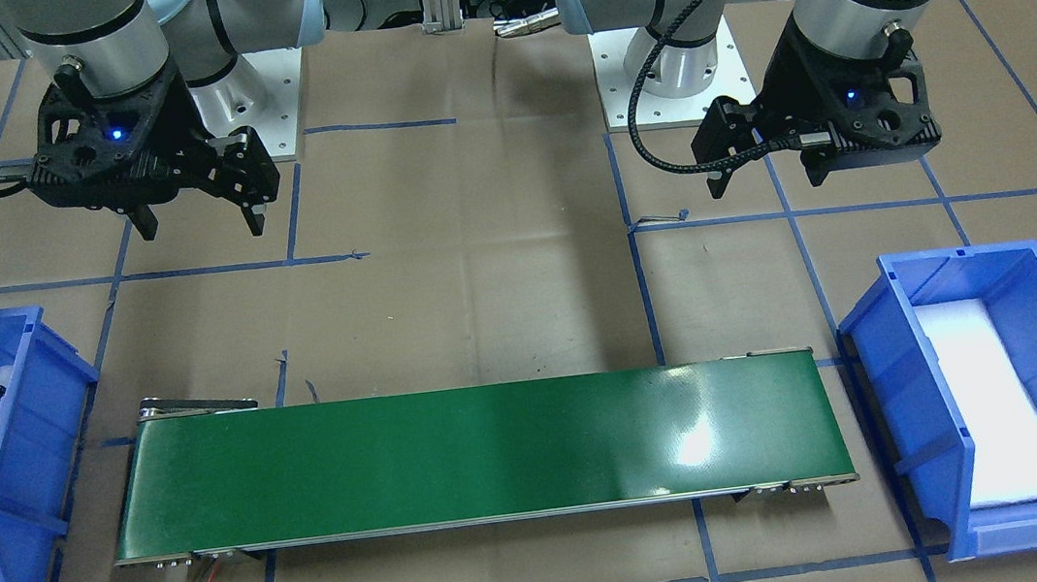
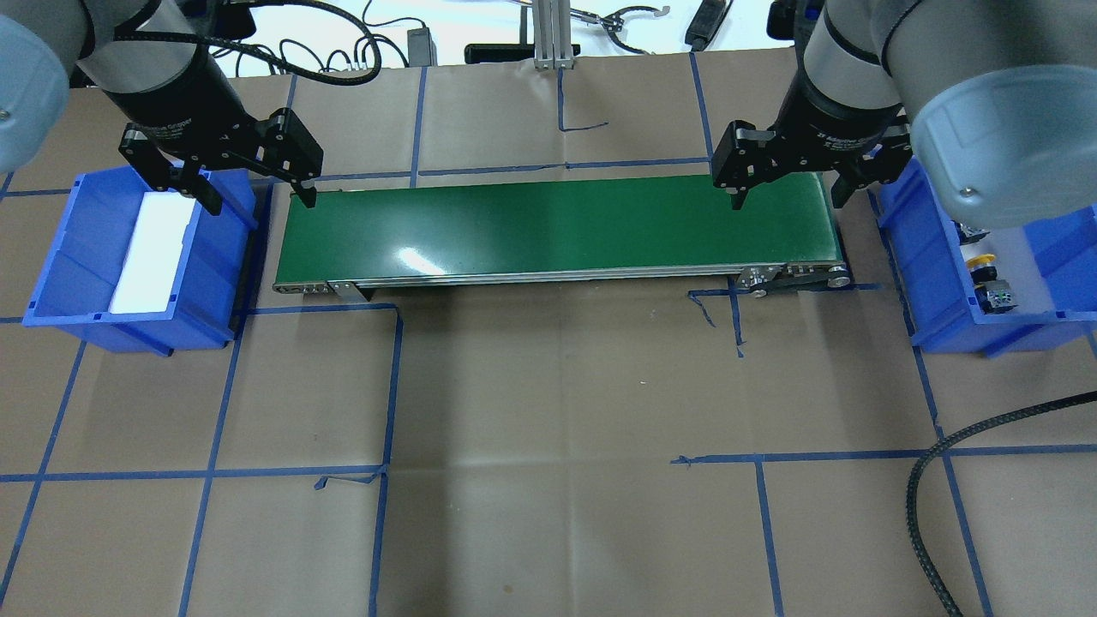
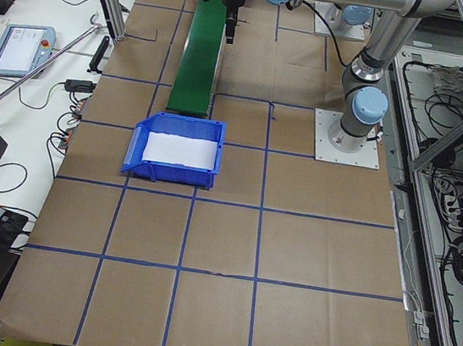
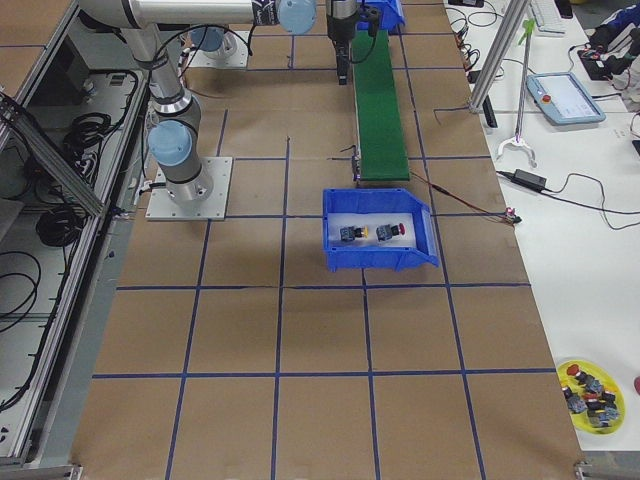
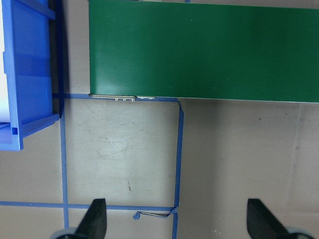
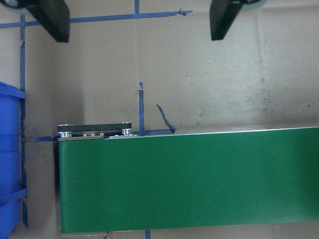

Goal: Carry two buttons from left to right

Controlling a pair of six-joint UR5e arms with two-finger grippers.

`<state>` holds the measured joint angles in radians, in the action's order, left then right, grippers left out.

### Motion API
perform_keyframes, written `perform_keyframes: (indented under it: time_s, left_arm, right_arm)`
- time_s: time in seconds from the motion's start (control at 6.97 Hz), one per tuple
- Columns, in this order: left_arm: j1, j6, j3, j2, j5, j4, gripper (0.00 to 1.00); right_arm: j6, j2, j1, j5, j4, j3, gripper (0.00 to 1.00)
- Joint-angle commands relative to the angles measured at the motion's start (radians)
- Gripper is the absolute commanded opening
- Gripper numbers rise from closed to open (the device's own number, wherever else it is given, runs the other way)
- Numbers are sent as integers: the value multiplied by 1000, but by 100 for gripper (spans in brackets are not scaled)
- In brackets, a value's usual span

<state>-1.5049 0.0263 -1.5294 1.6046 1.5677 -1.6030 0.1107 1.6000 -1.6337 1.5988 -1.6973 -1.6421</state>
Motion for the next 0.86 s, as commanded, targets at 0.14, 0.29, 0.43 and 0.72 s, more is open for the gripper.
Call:
perform_keyframes:
  time_s: [0.14, 0.29, 0.43, 0.72]
  left_arm:
    - [0, 0, -2, 0, 0, 0, 100]
    - [0, 0, 0, 0, 0, 0, 100]
    - [0, 0, -2, 0, 0, 0, 100]
    - [0, 0, 0, 0, 0, 0, 100]
  right_arm:
    - [0, 0, 0, 1, -1, 1, 100]
    - [0, 0, 0, 0, -1, -1, 100]
    - [1, 1, 0, -6, -1, 1, 100]
    - [1, 1, 0, -8, -1, 1, 100]
